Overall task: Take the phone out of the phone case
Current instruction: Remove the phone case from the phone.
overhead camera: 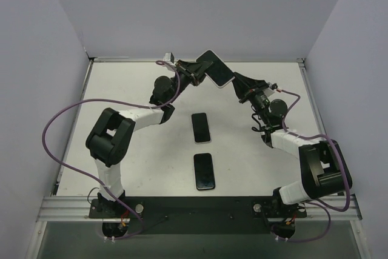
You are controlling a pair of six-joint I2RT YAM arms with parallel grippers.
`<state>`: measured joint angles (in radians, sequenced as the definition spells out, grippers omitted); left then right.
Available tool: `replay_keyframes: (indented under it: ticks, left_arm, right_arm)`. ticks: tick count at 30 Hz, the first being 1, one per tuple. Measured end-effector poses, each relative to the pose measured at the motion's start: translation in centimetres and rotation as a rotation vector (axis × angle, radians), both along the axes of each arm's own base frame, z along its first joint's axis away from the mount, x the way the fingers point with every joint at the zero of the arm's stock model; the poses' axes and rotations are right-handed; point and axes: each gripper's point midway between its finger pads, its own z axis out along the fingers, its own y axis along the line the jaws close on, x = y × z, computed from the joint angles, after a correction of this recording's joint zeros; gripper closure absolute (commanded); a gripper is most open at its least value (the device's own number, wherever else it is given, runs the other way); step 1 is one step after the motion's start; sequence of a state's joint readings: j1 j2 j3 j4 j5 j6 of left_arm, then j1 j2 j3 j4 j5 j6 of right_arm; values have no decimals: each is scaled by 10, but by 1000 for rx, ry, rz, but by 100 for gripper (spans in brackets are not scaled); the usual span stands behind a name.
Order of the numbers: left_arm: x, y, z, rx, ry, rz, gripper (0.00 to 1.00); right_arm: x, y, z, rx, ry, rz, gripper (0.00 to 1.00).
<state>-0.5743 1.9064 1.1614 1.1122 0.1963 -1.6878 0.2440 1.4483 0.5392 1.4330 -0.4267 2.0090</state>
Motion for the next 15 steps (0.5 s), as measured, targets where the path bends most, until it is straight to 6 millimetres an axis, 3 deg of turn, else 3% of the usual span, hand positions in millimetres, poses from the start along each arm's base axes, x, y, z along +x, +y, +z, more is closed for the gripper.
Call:
replay_keyframes:
  ticks: [10,15]
  left_arm:
    - [1,-5,67,-74,-110,2,100]
    - [6,-2,76,-92,-114,34,100]
  right_arm:
    - [7,-8,58,87,-150,-59,100]
    - [17,-5,68,121,-170,-72,100]
